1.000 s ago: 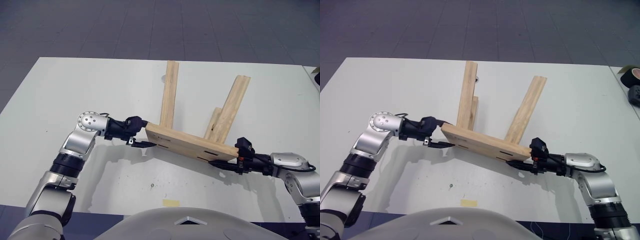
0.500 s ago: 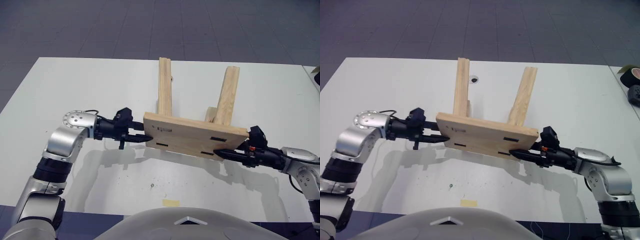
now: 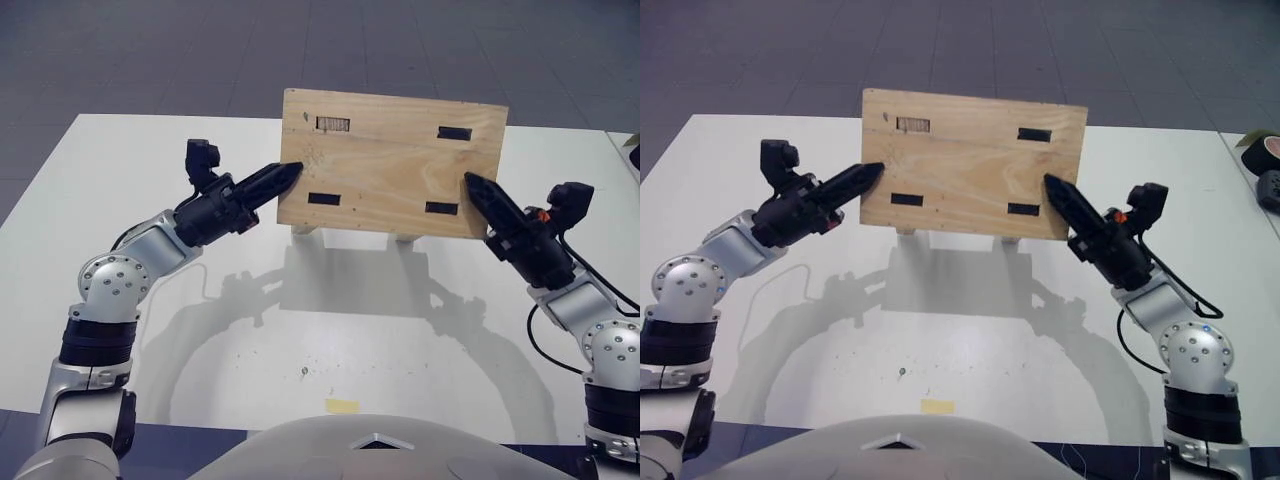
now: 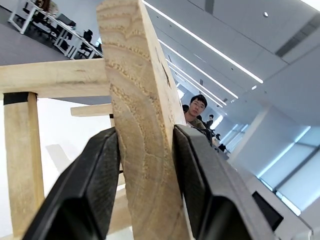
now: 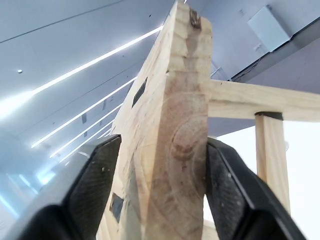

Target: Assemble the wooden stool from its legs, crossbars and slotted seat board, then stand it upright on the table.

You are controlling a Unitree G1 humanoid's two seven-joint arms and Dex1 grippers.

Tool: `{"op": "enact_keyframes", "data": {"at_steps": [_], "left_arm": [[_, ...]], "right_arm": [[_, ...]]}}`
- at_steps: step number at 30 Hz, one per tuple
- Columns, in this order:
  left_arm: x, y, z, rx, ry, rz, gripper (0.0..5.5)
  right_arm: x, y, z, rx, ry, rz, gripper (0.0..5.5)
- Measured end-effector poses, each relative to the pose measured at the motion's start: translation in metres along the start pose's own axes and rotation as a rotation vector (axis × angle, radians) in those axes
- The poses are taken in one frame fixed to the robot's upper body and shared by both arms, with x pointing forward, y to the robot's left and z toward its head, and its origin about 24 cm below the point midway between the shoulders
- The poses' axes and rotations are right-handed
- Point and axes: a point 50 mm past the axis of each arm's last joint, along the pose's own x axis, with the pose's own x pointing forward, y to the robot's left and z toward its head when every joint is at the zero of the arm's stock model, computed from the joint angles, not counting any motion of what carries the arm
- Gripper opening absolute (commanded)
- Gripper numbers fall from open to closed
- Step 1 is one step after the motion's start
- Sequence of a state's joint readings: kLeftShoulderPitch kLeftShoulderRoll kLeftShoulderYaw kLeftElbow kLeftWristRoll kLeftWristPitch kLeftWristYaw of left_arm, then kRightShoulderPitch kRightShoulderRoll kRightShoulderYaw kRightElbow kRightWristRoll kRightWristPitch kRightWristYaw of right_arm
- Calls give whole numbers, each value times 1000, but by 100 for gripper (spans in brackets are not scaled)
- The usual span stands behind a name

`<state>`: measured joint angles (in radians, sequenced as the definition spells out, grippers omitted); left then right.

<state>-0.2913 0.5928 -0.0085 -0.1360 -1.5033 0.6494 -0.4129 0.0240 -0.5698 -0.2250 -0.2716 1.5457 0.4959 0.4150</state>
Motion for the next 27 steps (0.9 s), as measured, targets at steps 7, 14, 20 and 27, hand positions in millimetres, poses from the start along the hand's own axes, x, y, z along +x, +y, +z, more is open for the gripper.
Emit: {"op": "enact_keyframes", "data": {"at_steps": [7,14,20,27], "left_arm": [[16,2,6,-176,-141,293,298],[-1,0,64,-155,-474,501,417],[-29,22,79,340,-529,839,526],[-36,59,71,817,-313,1079,539]], "right_arm": [[18,3,5,82,-150,-131,440],[-9,-15,16,-1,-307,-396,540],[-24,-43,13,-417,-296,-737,540],[-14,-68,-39,-753,-180,-885,540]]}}
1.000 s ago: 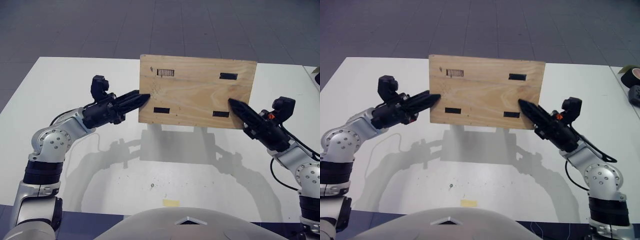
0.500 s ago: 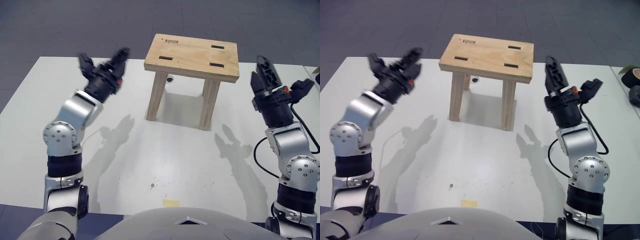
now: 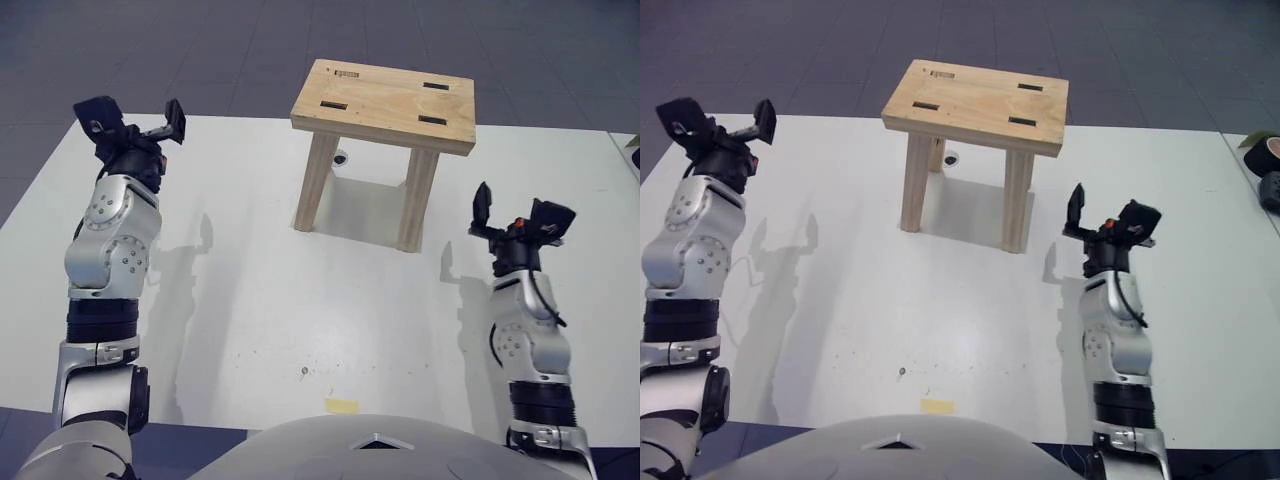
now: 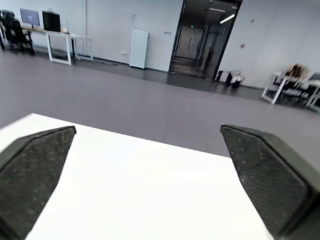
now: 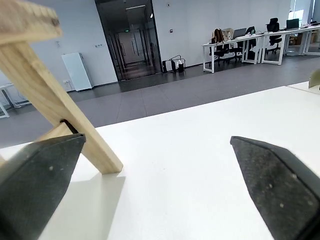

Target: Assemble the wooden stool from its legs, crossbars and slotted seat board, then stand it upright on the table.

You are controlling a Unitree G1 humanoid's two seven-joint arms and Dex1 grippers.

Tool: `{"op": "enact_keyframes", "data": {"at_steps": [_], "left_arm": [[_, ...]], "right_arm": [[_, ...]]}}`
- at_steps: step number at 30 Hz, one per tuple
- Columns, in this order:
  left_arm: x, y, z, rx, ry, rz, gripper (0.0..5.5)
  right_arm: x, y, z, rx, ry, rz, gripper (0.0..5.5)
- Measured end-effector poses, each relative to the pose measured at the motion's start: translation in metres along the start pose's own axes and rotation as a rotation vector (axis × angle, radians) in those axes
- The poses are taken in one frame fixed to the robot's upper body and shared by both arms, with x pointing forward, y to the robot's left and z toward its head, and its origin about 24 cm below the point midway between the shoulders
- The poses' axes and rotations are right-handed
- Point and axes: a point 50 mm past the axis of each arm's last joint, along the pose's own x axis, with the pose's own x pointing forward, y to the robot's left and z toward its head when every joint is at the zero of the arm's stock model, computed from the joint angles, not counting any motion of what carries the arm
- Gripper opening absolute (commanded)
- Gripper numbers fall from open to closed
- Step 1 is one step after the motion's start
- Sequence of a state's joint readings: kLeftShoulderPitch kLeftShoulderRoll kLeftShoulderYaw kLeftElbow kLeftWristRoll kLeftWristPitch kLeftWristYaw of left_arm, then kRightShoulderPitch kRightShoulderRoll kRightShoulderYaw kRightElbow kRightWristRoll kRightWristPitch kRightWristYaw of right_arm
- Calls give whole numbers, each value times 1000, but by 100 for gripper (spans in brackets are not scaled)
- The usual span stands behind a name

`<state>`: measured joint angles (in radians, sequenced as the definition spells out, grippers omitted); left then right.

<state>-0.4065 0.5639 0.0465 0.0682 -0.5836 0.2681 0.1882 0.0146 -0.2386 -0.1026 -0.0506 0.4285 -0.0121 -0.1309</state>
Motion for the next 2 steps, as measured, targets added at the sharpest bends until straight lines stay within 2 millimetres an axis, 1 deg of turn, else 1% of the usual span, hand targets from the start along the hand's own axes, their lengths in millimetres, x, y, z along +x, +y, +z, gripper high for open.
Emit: {"op": "enact_keyframes", "data": {"at_steps": [1,2], "left_arm": [[2,-2,1,33,-14,-5,539],[5,-4,4,59,-36,-4,539]], "right_arm": [[3,3,-2,-27,-14,2,540],[9,8,-3,-92,-35,15,540]]}}
